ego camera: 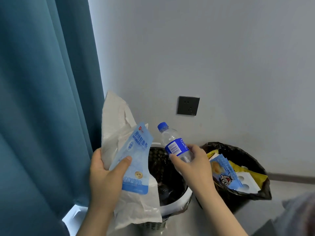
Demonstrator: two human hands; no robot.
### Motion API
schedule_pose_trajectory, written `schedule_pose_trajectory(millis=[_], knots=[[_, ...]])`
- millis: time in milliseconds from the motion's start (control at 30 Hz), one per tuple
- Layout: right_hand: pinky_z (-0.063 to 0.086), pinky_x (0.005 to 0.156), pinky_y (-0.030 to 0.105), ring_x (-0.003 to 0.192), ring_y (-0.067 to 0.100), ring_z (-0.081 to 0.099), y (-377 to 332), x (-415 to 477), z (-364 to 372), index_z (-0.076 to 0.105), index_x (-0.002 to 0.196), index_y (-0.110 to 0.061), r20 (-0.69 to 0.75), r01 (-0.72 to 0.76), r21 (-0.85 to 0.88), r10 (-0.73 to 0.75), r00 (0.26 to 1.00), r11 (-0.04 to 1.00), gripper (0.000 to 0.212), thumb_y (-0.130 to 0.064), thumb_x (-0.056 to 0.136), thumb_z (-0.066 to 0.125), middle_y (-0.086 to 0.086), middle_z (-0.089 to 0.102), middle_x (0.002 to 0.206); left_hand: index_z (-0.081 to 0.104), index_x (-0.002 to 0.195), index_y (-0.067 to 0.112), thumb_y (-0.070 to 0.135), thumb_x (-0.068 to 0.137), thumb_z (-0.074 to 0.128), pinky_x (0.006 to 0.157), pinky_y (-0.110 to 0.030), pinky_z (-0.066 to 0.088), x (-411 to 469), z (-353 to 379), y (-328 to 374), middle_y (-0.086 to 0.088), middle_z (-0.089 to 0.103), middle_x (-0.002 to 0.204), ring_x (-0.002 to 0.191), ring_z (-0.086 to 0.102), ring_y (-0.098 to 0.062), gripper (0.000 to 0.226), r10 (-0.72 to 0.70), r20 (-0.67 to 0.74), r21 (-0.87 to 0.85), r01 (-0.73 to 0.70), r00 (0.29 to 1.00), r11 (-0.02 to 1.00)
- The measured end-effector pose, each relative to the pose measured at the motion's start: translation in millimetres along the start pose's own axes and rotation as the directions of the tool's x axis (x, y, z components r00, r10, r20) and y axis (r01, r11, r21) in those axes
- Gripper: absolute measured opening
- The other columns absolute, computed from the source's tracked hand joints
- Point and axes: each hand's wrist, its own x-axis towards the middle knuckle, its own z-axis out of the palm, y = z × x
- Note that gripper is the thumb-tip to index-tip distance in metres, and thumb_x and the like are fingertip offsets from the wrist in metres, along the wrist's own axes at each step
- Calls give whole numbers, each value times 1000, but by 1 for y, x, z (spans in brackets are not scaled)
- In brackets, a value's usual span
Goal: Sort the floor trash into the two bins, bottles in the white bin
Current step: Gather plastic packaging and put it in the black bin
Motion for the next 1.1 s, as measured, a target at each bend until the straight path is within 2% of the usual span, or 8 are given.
schedule_pose_trajectory(millis=[100, 200, 400, 533, 700, 933, 1033, 1100], knots=[[53, 69, 26, 83, 4, 58, 19, -4, 11, 57, 107, -31, 27, -13, -123, 16, 1000, 992, 50, -54, 66, 72, -10, 59, 96, 56, 102, 23, 10, 77, 75, 66, -35, 54, 3, -6, -7, 1, 67, 96, 84, 67, -25, 35, 12, -8, 63, -12, 1000, 998], [44, 65, 16, 85, 4, 55, 29, -6, 14, 56, 119, -25, 84, -40, -204, 58, 995, 978, 55, -47, 71, 73, -8, 56, 104, 55, 104, 22, 10, 77, 75, 69, -37, 55, 8, -13, -13, 0, 66, 97, 84, 67, -25, 36, -18, -27, 66, 20, 999, 998], [44, 83, 22, 103, 10, 49, 39, -6, 21, 45, 137, -19, 133, -36, -294, 78, 988, 955, 73, -45, 75, 73, -1, 49, 126, 55, 104, 18, 12, 77, 75, 61, -31, 51, 12, -20, -26, -4, 66, 97, 81, 66, -26, 34, -29, -25, 117, 31, 999, 993], [42, 94, 25, 119, 13, 48, 43, -5, 20, 48, 135, -22, 135, -5, -282, 45, 990, 959, 65, -45, 79, 71, -3, 50, 129, 54, 105, 17, 13, 79, 75, 58, -28, 49, 11, -16, -28, -1, 64, 94, 81, 65, -24, 34, -28, -4, 145, 29, 1000, 989], [47, 91, 27, 109, 10, 53, 52, 2, -1, 57, 122, -24, 94, 11, -319, 20, 995, 948, 46, -41, 81, 68, -7, 56, 118, 52, 88, 26, 12, 79, 74, 60, -30, 49, 4, 6, -22, 3, 63, 89, 78, 63, -21, 27, 18, 55, 165, -27, 998, 986], [46, 81, 26, 100, 10, 55, 67, 6, -56, 59, 114, -24, -7, -20, -347, 18, 1000, 938, 35, -35, 81, 67, -8, 60, 108, 54, 88, 25, 13, 77, 75, 65, -37, 52, -15, 50, -16, 3, 63, 87, 80, 63, -22, 27, 51, 157, 187, -80, 986, 979], [45, 74, 25, 93, 11, 55, 76, 5, -85, 60, 105, -22, -56, -39, -362, 20, 998, 931, 26, -32, 82, 67, -7, 60, 101, 52, 85, 31, 15, 77, 75, 59, -32, 49, -22, 79, -12, 8, 62, 87, 79, 63, -16, 30, 82, 227, 198, -128, 970, 972], [45, 74, 26, 93, 10, 53, 81, 4, -104, 59, 109, -23, -88, -67, -368, 37, 995, 928, 27, -32, 84, 66, -7, 59, 105, 50, 86, 34, 16, 78, 75, 56, -26, 47, -25, 101, -11, 9, 61, 89, 78, 62, -12, 32, 95, 285, 206, -158, 954, 966]])
